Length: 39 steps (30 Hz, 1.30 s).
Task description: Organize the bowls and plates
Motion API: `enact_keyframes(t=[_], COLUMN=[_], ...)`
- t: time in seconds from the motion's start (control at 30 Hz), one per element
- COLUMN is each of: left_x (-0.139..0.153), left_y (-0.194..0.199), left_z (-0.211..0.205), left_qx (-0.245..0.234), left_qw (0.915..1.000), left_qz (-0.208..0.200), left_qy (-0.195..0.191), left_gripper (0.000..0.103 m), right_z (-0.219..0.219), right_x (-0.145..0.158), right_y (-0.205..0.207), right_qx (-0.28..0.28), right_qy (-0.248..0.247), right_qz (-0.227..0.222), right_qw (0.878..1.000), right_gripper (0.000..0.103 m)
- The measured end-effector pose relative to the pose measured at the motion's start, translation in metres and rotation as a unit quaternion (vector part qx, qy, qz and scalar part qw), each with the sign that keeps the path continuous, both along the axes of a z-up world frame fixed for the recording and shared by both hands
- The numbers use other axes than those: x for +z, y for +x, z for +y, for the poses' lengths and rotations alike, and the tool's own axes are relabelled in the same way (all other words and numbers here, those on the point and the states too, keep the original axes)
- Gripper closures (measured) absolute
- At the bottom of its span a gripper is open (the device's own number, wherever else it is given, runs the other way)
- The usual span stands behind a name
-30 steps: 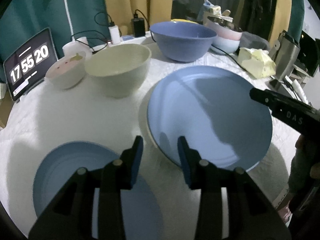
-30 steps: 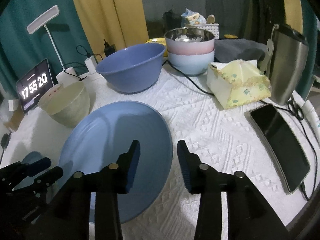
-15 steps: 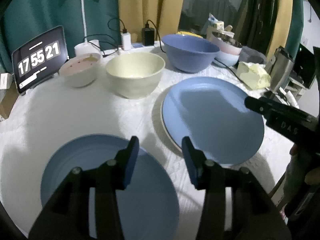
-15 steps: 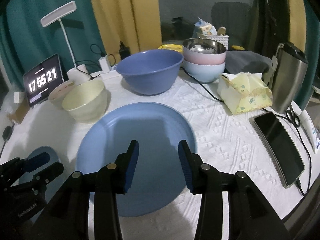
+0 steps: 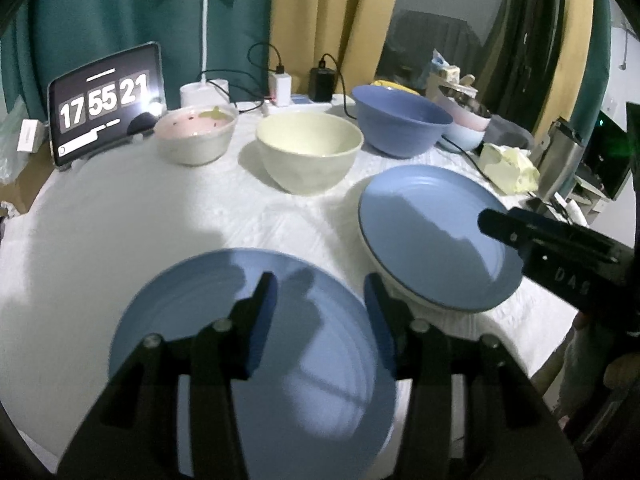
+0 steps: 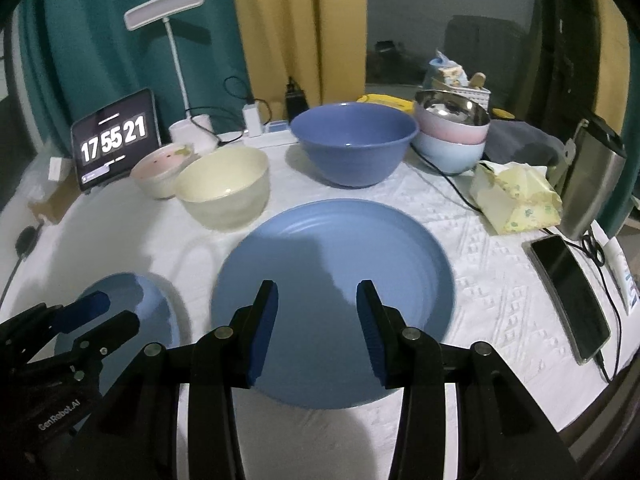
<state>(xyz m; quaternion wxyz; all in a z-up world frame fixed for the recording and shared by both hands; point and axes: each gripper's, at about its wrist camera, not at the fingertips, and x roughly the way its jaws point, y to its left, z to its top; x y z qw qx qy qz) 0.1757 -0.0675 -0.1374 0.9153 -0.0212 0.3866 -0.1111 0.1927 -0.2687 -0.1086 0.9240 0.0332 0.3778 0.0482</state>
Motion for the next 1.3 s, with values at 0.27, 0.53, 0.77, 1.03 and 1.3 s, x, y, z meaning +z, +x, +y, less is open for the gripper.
enact_keyframes(t=[0.27,0.53,0.77,1.03,1.3], left_x=[-0.001,-0.006,-0.011,-0.019,-0.033], left_y=[-0.011,-0.018,-0.023,-0.029,-0.036], left_z=[0.024,0.052,0.076,0.102,0.115], left_qx=[0.015,0.039,0.059,0.095,0.117], left_qw=[0.9998,0.9990,0.9981,0.9954,0.9931], left_qz=[-0.007,-0.010,-0.011,-0.005,0.007], left_qy=[-0.012,-0.016,-0.014,-0.010,-0.006], left_gripper=[0.056,0.056,0.056,0.056,0.056], right_z=[0.029,0.058,0.082,0.103,0.120], right_x=[0.001,-0.002,-0.008,-0.018,-0.030], right_y=[-0.008,-0.010,-0.008,-0.007,-0.005], right_qx=[0.017,0.038,0.054,0.069,0.083], right_qy=[-0.007,-0.016,-0.019,-0.025,-0.029], right_qz=[0.004,0.011,0.019,0.031,0.046], right_qw=[1.000,0.999,0.998,0.997,0.995], right_gripper=[0.060,0.060,0.060,0.060,0.060])
